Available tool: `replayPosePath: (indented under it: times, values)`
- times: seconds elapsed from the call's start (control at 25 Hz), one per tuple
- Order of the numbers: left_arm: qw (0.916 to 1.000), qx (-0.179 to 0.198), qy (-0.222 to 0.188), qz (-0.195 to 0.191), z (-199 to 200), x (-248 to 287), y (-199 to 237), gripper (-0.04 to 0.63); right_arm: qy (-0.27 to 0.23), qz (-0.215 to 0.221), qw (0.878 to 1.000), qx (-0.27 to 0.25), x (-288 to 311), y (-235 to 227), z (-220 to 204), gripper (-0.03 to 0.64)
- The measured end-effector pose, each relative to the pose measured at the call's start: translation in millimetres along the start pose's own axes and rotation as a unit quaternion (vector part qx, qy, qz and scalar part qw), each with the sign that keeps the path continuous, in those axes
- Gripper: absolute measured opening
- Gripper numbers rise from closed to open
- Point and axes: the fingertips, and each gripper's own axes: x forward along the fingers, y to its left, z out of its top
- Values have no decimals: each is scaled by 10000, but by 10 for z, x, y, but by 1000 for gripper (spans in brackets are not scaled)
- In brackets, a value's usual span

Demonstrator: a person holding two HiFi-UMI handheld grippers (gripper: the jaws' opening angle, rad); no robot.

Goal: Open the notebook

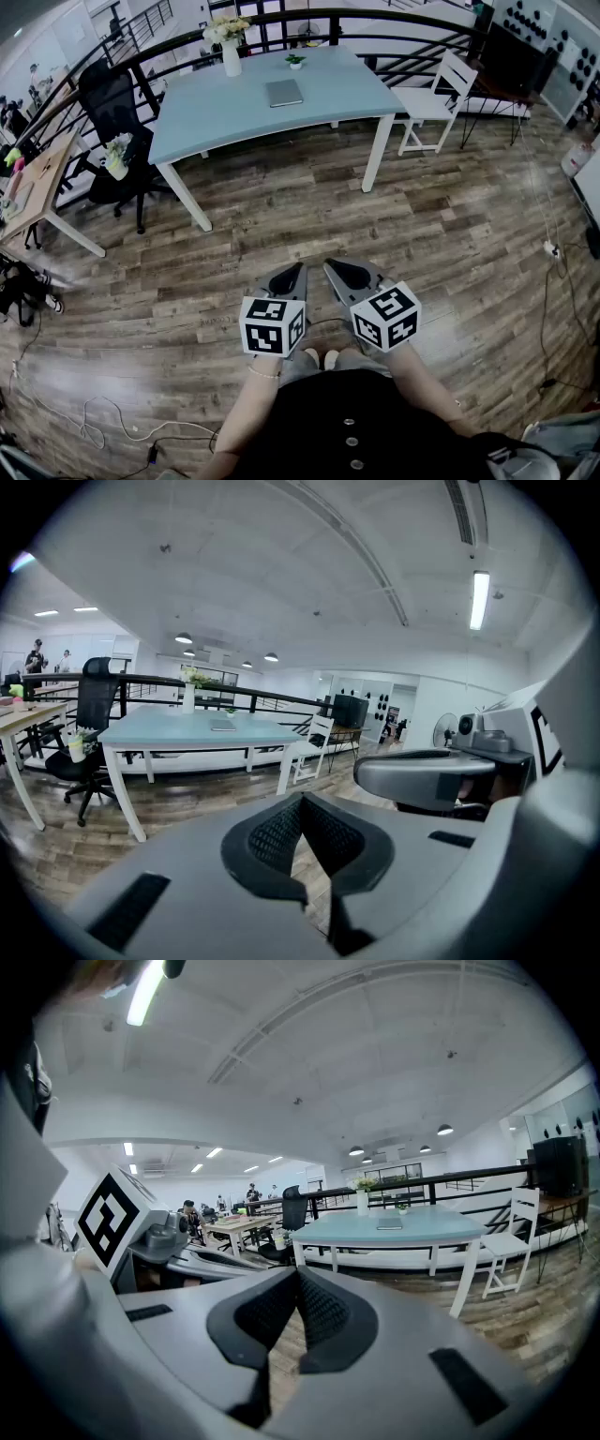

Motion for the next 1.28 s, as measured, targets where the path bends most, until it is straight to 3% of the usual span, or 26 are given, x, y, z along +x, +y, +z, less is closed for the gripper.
replayPosePath:
  times: [0.4,0.64,0.96,1.28]
  values:
    - [9999,-42,100,-7,-45,79,-8,17,99,65,9998,163,22,-88,-72,2]
    - [10000,-78,10,-60,-21,124,-51,17,-165,235,9988,394,-14,-129,-18,5]
    - [9996,20,-277,81,31,196,-126,18,-2,264,9995,188,-118,-262,-160,4]
    - [9996,61,-211,174,-7,347,-246,21,7,269,9992,280,-288,-433,-266,5]
